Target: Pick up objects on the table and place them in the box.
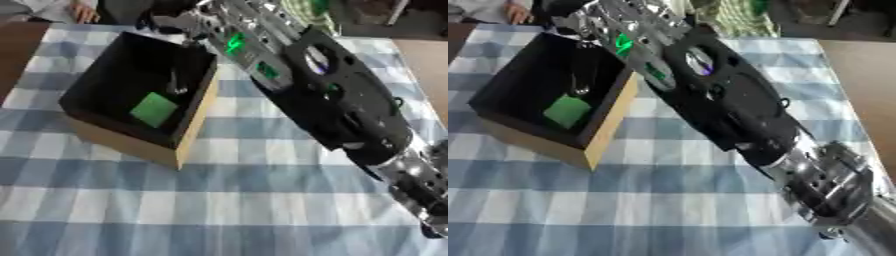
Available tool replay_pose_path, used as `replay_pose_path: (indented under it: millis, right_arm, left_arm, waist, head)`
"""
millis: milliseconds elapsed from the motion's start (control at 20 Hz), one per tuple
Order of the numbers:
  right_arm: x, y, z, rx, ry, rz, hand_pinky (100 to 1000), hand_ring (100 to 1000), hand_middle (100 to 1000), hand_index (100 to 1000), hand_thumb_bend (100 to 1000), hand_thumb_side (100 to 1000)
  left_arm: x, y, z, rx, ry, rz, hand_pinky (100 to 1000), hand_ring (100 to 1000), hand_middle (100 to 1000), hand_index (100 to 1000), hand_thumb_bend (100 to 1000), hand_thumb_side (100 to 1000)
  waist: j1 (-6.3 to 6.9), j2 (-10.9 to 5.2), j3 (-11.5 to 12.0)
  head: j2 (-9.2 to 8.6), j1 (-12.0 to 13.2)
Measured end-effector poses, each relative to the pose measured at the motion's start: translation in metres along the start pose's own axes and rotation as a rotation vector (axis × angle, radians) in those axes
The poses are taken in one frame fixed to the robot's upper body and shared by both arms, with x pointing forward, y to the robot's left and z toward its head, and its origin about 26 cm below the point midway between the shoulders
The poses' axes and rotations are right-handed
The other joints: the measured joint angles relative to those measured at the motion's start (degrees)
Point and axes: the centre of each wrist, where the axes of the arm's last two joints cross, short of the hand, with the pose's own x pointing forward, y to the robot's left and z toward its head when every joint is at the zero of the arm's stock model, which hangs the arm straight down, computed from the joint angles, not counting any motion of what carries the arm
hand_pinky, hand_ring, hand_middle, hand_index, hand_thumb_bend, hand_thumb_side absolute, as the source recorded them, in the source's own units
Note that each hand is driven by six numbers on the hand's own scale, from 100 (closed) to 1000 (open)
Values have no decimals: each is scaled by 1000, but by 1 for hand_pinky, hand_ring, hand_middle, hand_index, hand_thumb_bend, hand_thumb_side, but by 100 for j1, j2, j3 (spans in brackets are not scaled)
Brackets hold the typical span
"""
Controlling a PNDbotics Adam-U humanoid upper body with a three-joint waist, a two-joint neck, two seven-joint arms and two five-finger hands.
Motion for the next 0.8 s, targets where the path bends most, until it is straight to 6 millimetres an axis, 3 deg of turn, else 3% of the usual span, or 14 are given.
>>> replay_pose_path:
  millis: [100,150,200,300,350,400,450,600,800]
  right_arm:
    - [0,-2,2,-8,-3,-2,983,973,888,988,414,203]
    - [0,-4,4,-18,-5,-4,979,970,885,984,189,252]
    - [0,-6,7,-32,-9,-7,975,967,882,978,354,167]
    - [0,-13,18,-75,-16,-18,960,958,874,955,280,136]
    - [-2,-18,25,-104,-18,-25,955,953,869,943,100,175]
    - [-5,-23,34,-136,-16,-33,947,944,859,926,180,108]
    - [-6,-27,43,-173,-16,-41,937,933,842,903,102,100]
    - [-18,-37,78,-307,1,-89,904,895,776,832,100,100]
    - [-32,-38,127,-510,39,-180,874,872,759,827,100,100]
  left_arm:
    - [0,0,0,0,0,0,617,713,581,716,233,397]
    - [0,0,0,0,0,0,617,713,581,716,236,411]
    - [0,0,0,0,0,0,617,713,581,716,234,397]
    - [0,0,0,0,0,0,617,713,581,717,235,397]
    - [0,0,0,0,0,0,618,713,581,717,250,401]
    - [0,0,0,1,0,-1,618,713,581,717,236,397]
    - [0,0,0,1,0,-1,618,713,581,717,237,397]
    - [-1,1,1,4,3,-7,618,713,582,717,237,397]
    - [-1,2,2,7,4,-13,618,713,582,717,239,396]
  waist:
    - [1,0,-2]
    - [2,0,-3]
    - [3,0,-8]
    - [5,-1,-26]
    - [7,-2,-40]
    - [14,-3,-52]
    - [20,-7,-65]
    - [45,-30,-141]
    - [91,-64,-228]
  head:
    - [0,0]
    - [1,2]
    - [1,5]
    - [4,30]
    - [6,48]
    - [8,64]
    - [11,83]
    - [56,151]
    - [111,225]
